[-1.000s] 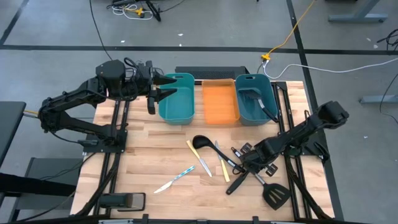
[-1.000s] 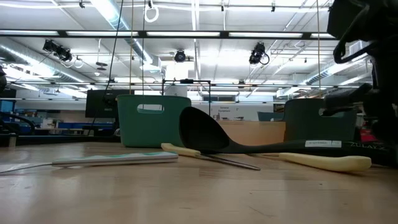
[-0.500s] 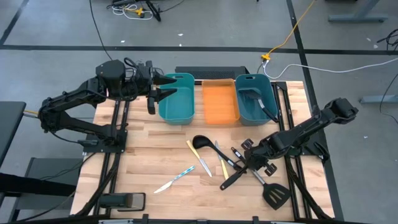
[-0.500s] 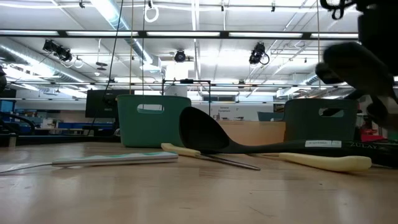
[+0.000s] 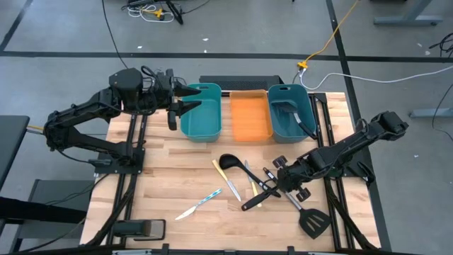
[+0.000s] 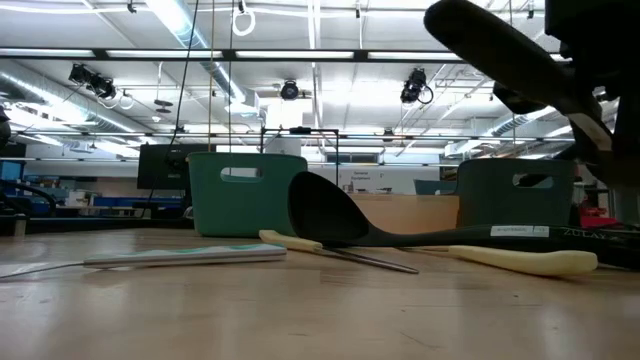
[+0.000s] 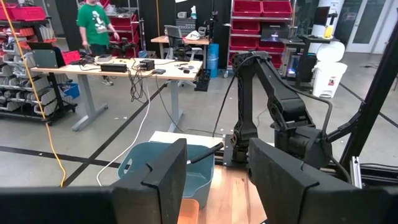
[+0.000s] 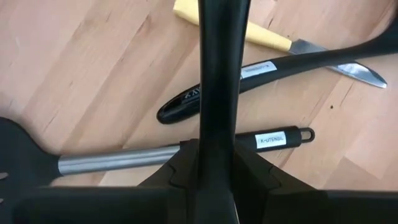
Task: Pick & Place Kitchen Items
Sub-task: Put the right black serving spoon into the light green bin
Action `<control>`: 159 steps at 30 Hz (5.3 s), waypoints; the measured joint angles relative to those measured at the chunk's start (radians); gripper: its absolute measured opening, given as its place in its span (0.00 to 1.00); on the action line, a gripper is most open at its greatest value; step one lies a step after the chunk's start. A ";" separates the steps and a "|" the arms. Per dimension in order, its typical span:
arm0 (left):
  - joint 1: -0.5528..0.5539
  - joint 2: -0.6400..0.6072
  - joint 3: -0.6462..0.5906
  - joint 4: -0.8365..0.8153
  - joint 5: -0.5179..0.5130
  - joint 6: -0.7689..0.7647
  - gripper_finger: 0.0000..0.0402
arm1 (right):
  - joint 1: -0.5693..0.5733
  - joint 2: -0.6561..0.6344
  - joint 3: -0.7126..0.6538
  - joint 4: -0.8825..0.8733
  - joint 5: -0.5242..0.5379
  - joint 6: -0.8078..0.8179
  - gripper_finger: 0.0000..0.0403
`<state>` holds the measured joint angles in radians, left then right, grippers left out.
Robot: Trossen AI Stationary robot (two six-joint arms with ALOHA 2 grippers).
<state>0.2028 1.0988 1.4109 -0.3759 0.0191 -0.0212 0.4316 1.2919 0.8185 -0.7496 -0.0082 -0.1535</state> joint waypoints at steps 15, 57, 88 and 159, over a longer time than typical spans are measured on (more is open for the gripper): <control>0.000 0.000 0.000 0.000 0.000 0.000 0.45 | -0.040 0.000 0.077 0.016 0.060 0.119 0.19; 0.000 0.000 0.000 0.000 0.003 0.011 0.45 | -0.158 -0.003 0.533 0.063 0.259 0.200 0.19; 0.000 0.000 0.000 0.000 0.027 0.028 0.45 | -0.224 -0.120 0.594 0.340 0.378 0.187 0.19; 0.000 0.000 0.000 0.167 0.056 -0.053 0.59 | -0.507 -0.048 0.594 0.572 -0.037 0.171 0.19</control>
<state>0.2026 1.0992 1.4109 -0.2091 0.0750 -0.0743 -0.0753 1.2438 1.4120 -0.1774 -0.0449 0.0177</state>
